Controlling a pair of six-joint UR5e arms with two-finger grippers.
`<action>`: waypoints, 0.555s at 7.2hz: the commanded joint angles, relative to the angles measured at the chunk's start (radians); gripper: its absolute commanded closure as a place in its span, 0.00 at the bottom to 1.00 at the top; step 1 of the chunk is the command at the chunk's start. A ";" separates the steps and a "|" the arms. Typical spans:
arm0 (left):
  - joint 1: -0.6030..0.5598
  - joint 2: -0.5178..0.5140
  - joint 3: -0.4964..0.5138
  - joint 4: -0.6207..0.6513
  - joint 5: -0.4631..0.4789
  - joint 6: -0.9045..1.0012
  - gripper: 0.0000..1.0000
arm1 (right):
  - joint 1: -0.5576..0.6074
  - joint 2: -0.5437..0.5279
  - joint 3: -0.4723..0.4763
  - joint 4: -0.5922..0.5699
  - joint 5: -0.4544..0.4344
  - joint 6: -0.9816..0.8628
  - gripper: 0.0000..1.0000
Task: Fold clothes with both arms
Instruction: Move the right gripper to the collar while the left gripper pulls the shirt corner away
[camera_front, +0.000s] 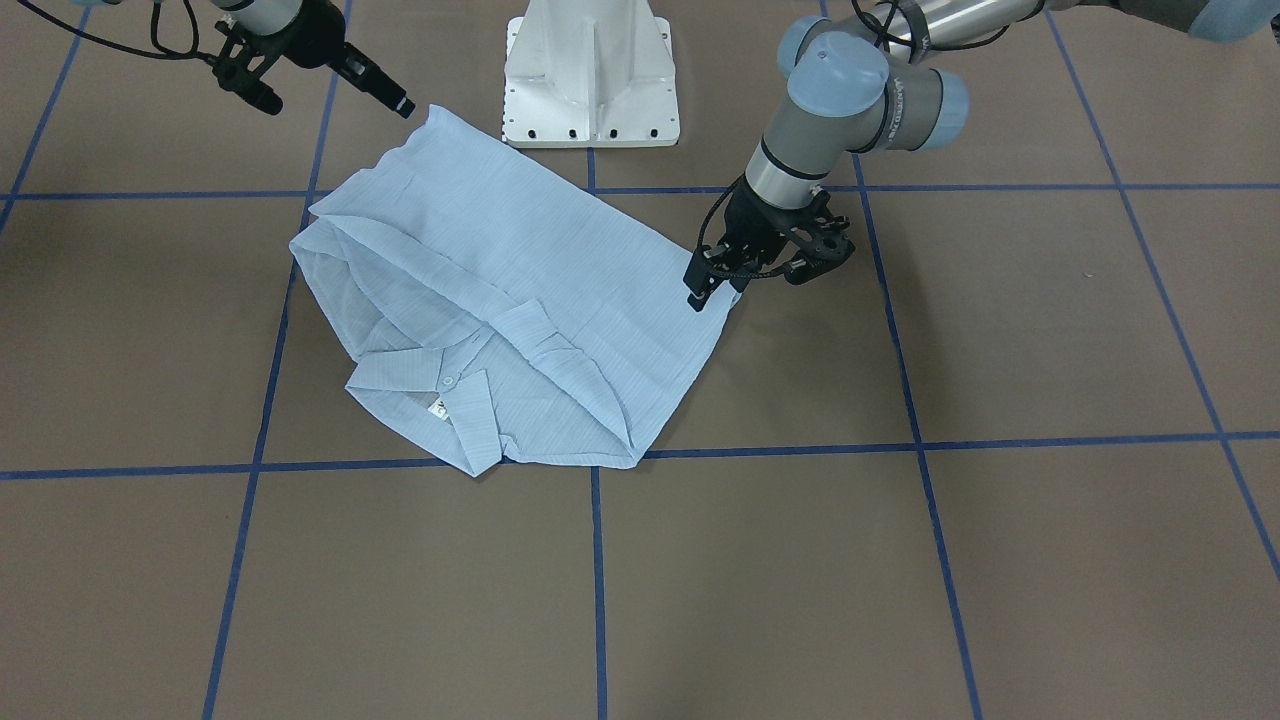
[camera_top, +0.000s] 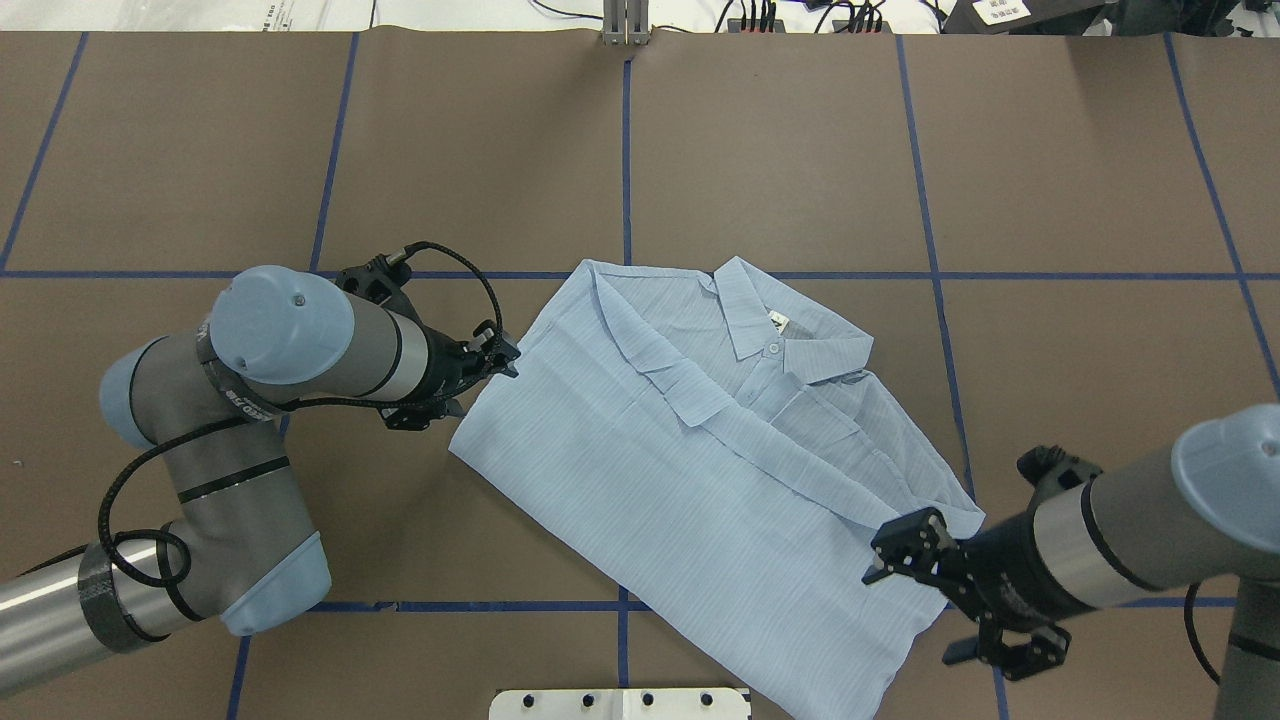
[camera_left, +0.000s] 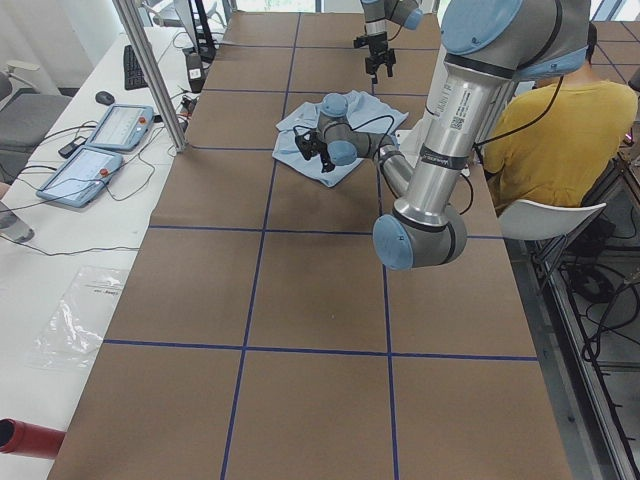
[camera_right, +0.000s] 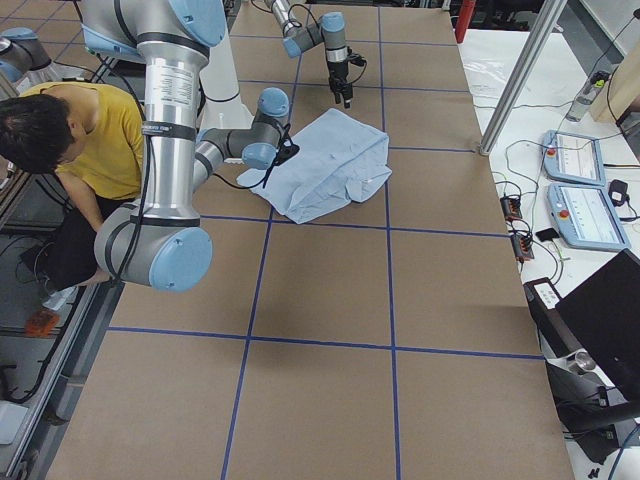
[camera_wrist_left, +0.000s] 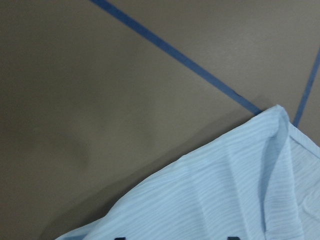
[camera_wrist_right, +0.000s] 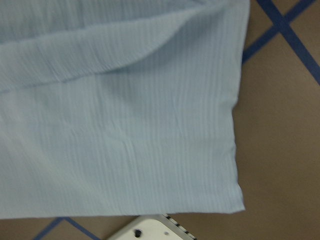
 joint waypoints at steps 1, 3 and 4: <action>0.051 0.011 -0.005 0.048 0.007 -0.069 0.22 | 0.215 0.225 -0.235 0.000 -0.028 -0.052 0.00; 0.069 0.011 -0.002 0.079 0.023 -0.080 0.23 | 0.257 0.341 -0.357 -0.003 -0.054 -0.055 0.00; 0.069 0.008 -0.003 0.080 0.036 -0.080 0.25 | 0.259 0.342 -0.357 -0.003 -0.052 -0.056 0.00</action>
